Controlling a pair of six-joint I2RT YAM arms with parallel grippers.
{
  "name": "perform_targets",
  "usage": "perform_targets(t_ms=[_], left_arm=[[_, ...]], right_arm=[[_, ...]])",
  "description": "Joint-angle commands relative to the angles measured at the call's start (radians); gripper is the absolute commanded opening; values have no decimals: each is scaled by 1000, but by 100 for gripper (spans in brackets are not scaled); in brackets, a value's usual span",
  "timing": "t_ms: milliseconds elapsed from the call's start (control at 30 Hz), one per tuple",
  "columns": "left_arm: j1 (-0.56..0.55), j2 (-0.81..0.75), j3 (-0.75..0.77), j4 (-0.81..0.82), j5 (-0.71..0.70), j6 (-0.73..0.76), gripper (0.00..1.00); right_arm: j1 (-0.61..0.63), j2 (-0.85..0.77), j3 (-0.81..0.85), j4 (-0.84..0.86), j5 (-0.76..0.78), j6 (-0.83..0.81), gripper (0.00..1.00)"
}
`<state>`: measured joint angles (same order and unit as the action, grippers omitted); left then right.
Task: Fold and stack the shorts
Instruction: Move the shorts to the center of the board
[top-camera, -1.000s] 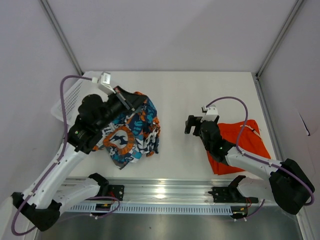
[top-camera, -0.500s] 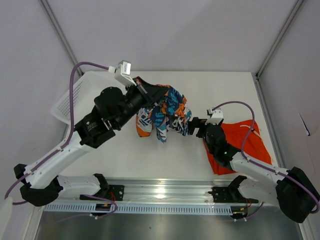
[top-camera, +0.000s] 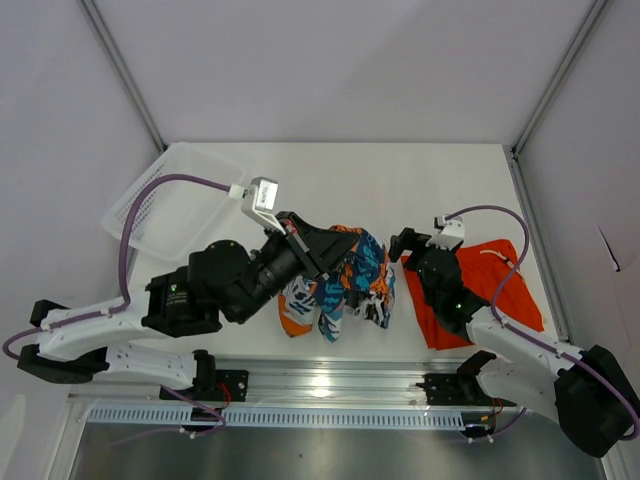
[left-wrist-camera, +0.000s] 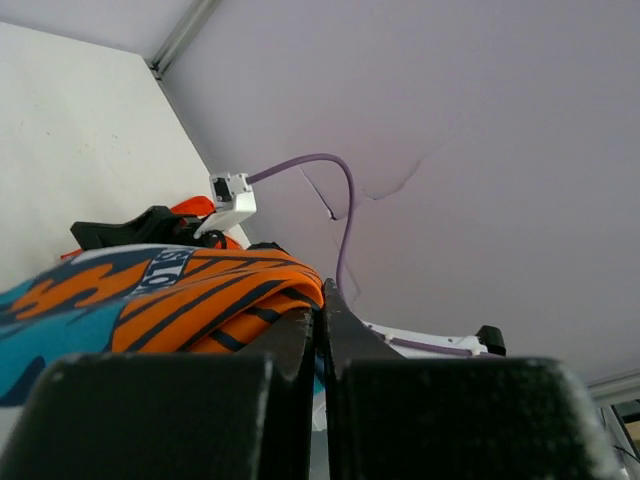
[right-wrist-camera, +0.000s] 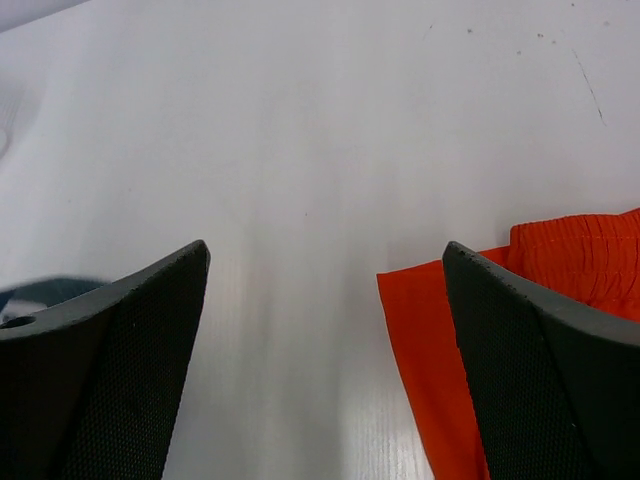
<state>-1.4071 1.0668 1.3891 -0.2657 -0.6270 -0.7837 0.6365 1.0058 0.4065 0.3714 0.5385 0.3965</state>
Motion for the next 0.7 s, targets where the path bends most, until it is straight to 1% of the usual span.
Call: perform_targets(t_ms=[0,67,133,167,200,233,267,300,367,400,467,500,533,567,600,633,667], left_arm=[[-55,-27,27,77,-125,27,0],[-56,-28,34,97,-123,37,1],[-44,-18,73,92,-141,58,4],[-30,4,96,36,-157,57,8],[29,15,172,-11,-145,40,9],[74,22,191,-62,-119,-21,9],[136,27,198,-101,-71,-52,9],[287,19,188,-127,81,-84,9],[451,15,136,-125,232,-174,8],[602,36,104,-127,345,-192,7],[733,86,87,-151,427,-221,3],[843,119,80,-159,465,-224,3],[888,193,74,-156,542,-218,4],[930,238,76,-168,573,-216,18],[998,284,77,-184,605,-212,28],[1028,368,77,-202,691,-204,39],[1054,404,77,-219,726,-195,64]], right_arm=[[-9,-13,2,23,40,36,99],[-11,-6,3,24,32,36,100],[-15,-1,3,27,21,35,99],[-17,8,5,29,11,35,100],[-20,13,6,31,5,33,99],[-18,19,12,29,0,31,100],[-20,23,15,24,-6,30,99],[-20,34,18,23,-9,30,99],[-21,43,25,21,-14,30,99],[-21,50,26,23,-20,30,99],[-21,54,29,23,-28,30,99],[-21,56,29,23,-44,27,100],[-23,57,31,24,-52,25,99],[-24,57,31,26,-61,19,100],[-23,60,32,26,-72,16,100],[-23,63,34,26,-87,15,99],[-23,66,35,24,-95,12,100]])
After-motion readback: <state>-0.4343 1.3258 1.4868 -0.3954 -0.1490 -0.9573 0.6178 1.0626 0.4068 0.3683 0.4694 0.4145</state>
